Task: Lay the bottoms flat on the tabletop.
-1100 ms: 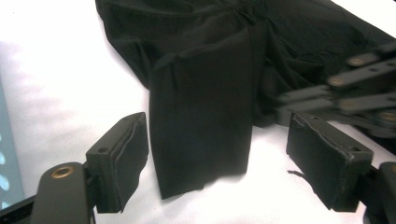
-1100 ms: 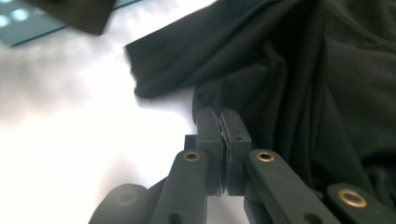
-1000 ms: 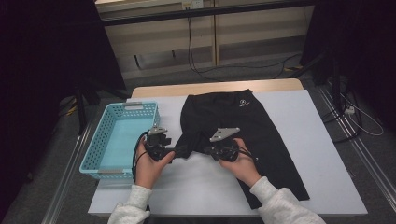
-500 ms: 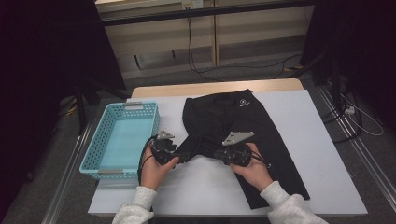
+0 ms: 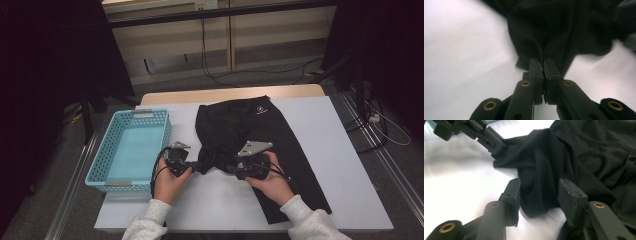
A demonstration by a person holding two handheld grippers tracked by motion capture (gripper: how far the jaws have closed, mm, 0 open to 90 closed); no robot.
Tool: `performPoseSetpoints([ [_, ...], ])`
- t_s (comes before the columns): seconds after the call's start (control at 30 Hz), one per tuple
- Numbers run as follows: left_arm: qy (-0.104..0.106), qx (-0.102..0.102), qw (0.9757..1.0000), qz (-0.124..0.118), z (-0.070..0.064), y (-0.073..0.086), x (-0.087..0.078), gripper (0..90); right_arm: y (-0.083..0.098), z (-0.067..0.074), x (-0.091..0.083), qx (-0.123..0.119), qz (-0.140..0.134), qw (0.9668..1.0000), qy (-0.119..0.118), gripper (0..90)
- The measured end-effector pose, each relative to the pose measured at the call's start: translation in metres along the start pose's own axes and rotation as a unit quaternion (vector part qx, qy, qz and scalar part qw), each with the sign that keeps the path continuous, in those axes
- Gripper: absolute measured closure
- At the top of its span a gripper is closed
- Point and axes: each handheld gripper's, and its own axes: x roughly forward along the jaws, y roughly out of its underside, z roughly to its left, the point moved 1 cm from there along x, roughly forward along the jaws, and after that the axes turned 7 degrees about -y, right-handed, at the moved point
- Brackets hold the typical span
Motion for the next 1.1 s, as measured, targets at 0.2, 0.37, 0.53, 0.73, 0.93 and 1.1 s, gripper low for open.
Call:
performPoseSetpoints([
  [0.2, 0.062, -0.021, 0.9971, -0.039, -0.011, -0.014, -0.027, 87.2, -0.005, 0.009, -0.004, -0.009, -0.024, 0.9996, -0.01, 47.5],
  [0.37, 0.075, -0.025, 0.9954, -0.054, -0.015, -0.017, -0.032, 87.2, -0.008, 0.027, 0.009, -0.029, -0.018, 0.9987, -0.038, 42.3],
  [0.53, 0.088, -0.022, 0.9946, -0.049, -0.02, -0.017, -0.028, 87.1, -0.012, 0.04, 0.021, -0.028, -0.021, 0.9987, -0.038, 40.0],
  [0.73, 0.091, -0.019, 0.9946, -0.047, -0.024, -0.016, -0.027, 86.5, -0.011, 0.034, 0.017, -0.017, -0.043, 0.9986, -0.025, 70.6],
  [0.93, 0.086, -0.013, 0.9955, -0.038, -0.027, -0.014, -0.022, 86.2, -0.011, 0.034, 0.017, -0.027, -0.042, 0.9977, -0.045, 88.2],
  [1.1, 0.074, -0.01, 0.9965, -0.038, -0.022, -0.013, -0.022, 81.4, -0.01, 0.036, 0.013, -0.039, -0.025, 0.9972, -0.059, 89.6],
])
